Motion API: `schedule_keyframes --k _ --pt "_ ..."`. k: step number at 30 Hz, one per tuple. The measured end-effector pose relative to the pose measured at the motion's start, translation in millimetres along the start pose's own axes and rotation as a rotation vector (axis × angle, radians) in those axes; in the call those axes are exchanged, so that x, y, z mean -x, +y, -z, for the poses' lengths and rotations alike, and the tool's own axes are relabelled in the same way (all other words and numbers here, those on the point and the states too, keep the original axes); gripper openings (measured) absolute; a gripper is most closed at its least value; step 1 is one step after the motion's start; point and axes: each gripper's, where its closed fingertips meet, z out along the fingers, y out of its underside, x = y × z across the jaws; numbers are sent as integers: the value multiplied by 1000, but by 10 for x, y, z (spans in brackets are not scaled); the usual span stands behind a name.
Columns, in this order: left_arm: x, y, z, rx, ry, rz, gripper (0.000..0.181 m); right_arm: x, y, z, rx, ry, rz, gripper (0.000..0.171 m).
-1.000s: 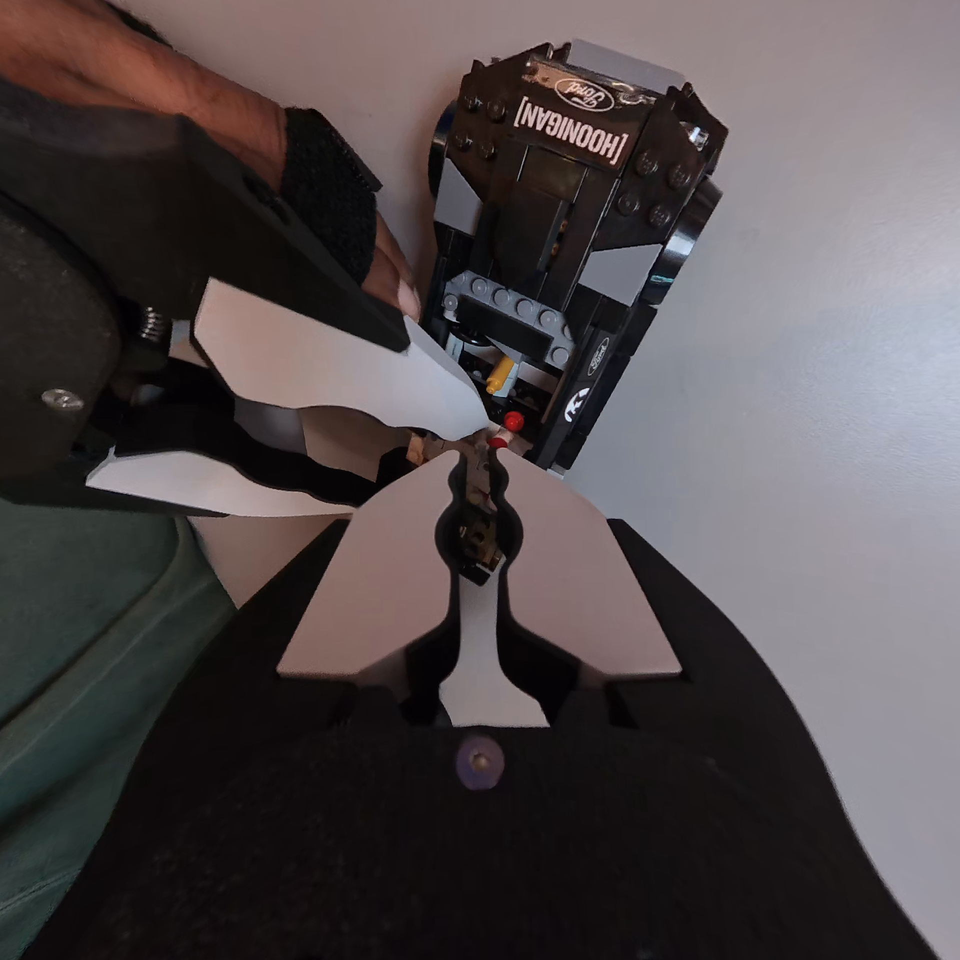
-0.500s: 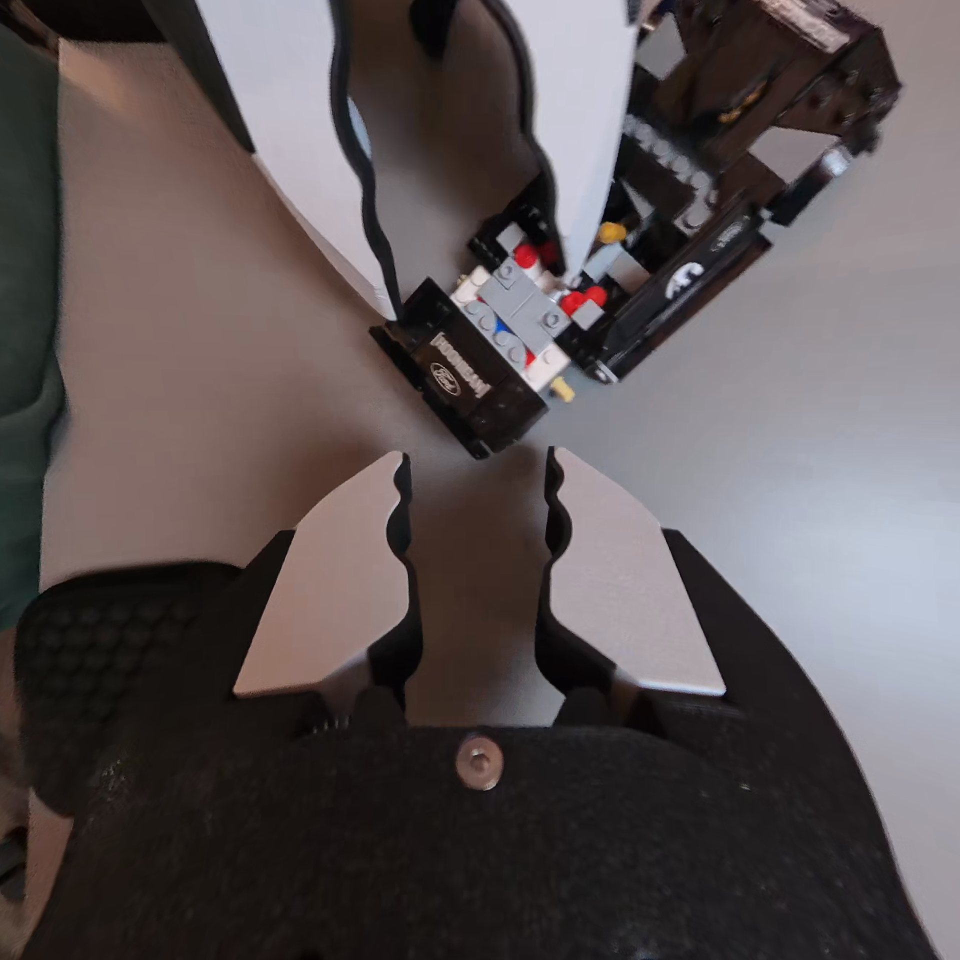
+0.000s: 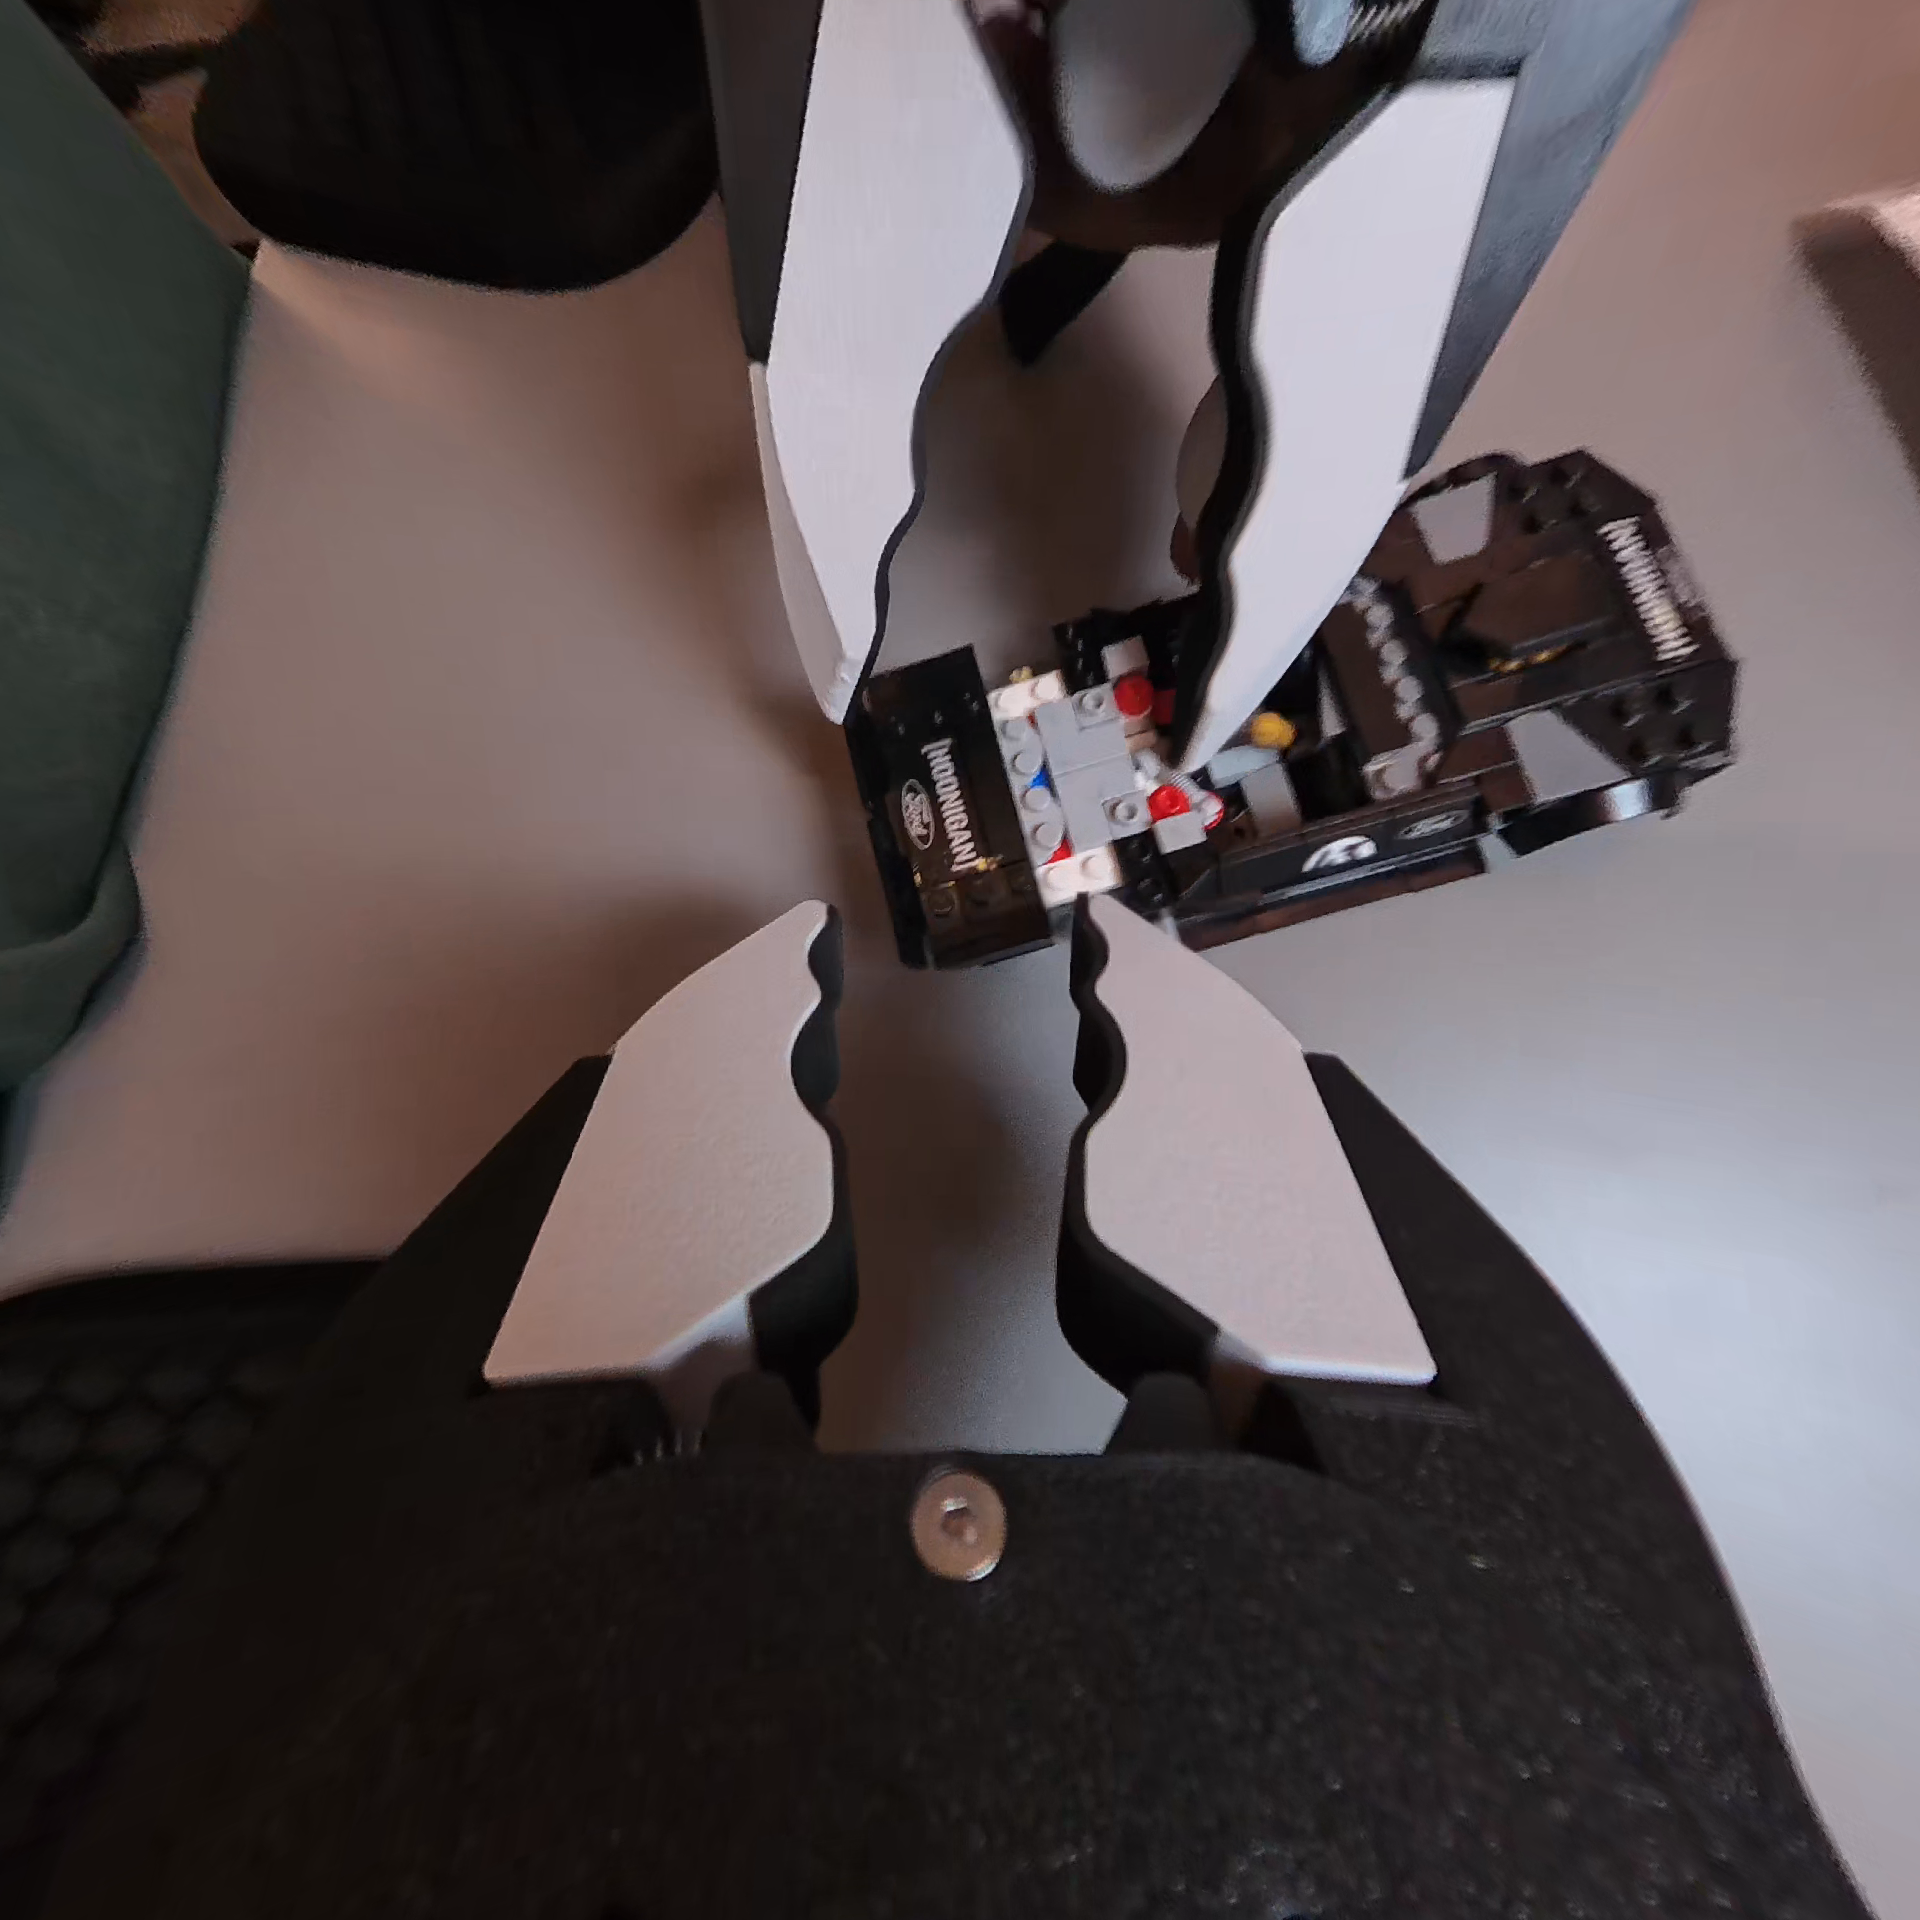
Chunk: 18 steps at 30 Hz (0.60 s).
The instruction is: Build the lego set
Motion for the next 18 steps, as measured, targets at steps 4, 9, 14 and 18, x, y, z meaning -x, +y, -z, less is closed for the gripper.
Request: schedule_keyframes --k 4,9,14,18 --pt "15 -45 109 -30 -48 -8 61 -215 -204 104 -7 62 63 35" --pt "-6 18 234 -85 -196 -15 62 -443 -254 -24 149 17 148 20" --pt "47 158 296 -136 -313 8 62 -372 -211 -143 322 -199 63 20" --pt "56 201 315 -204 -328 26 60 -416 -158 -204 395 -200 43 23"
